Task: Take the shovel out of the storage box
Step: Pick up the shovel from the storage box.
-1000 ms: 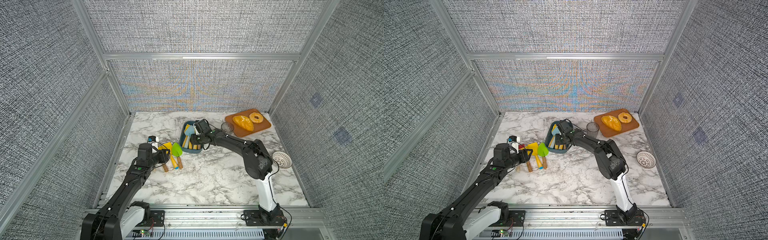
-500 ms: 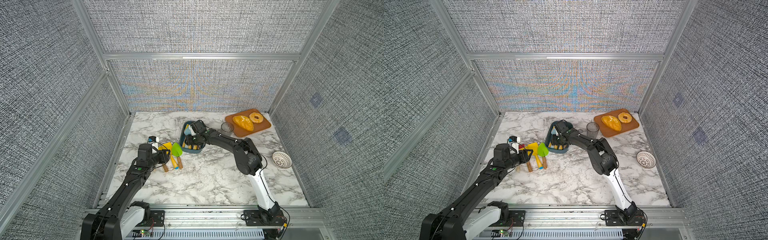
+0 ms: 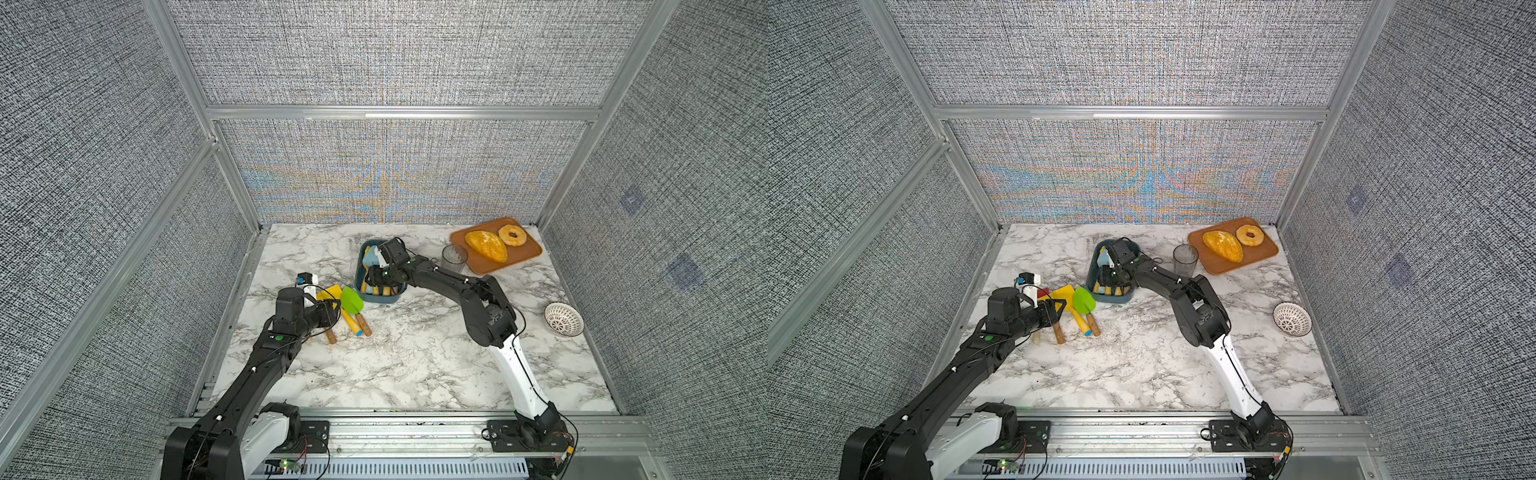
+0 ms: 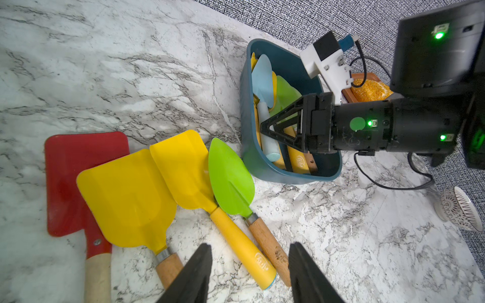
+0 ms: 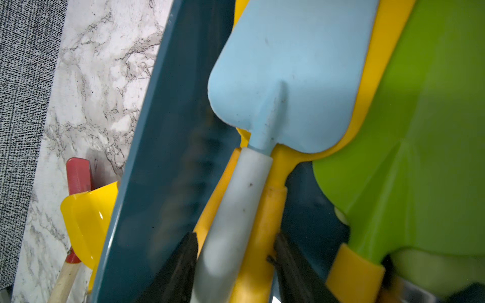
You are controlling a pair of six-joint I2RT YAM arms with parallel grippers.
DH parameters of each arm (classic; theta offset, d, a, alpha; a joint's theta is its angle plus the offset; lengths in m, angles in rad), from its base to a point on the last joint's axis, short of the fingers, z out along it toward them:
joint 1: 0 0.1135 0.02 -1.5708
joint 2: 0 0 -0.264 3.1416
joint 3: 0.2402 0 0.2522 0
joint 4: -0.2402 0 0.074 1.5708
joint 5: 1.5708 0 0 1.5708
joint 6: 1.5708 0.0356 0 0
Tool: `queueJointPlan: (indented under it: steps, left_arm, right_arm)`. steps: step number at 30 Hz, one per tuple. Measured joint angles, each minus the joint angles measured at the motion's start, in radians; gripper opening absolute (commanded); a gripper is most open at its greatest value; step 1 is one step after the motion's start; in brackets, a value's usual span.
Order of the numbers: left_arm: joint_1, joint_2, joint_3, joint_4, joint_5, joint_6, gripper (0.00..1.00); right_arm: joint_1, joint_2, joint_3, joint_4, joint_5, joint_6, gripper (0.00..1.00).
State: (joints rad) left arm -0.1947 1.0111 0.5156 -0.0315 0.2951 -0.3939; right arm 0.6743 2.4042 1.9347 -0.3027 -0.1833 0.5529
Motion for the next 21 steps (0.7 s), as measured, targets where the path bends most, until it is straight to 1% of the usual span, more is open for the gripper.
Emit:
queueJointPlan:
  steps: [1, 3, 5, 10, 17, 19, 20, 21]
  left_arm:
    - [0.000, 0.000, 0.000, 0.000, 0.000, 0.000, 0.52]
    - [0.000, 0.000, 0.000, 0.000, 0.000, 0.000, 0.52]
    - [0.000, 0.000, 0.000, 0.000, 0.000, 0.000, 0.52]
    - [0.000, 0.001, 0.000, 0.000, 0.000, 0.000, 0.52]
    - [0.000, 0.001, 0.000, 0.000, 0.002, 0.000, 0.52]
    - [0.000, 0.001, 0.000, 0.000, 0.003, 0.000, 0.52]
    - [0.000, 0.001, 0.000, 0.000, 0.003, 0.000, 0.52]
    - [0.000, 0.001, 0.000, 0.000, 0.003, 0.000, 0.52]
  right_arm:
    - [-0.001, -0.004, -0.004, 0.016, -0.001, 0.005, 0.34]
    - [0.000, -0.011, -0.016, 0.035, -0.005, 0.018, 0.29]
    - [0.001, -0.014, -0.026, 0.043, -0.005, 0.024, 0.28]
    - [0.001, -0.034, -0.061, 0.044, 0.005, 0.034, 0.22]
    - [0.003, -0.094, -0.128, 0.075, 0.019, 0.035, 0.16]
    - [0.003, -0.112, -0.146, 0.082, 0.023, 0.035, 0.17]
    - [0.002, -0.118, -0.150, 0.087, 0.025, 0.034, 0.20]
    - [0.001, -0.121, -0.150, 0.092, 0.026, 0.034, 0.26]
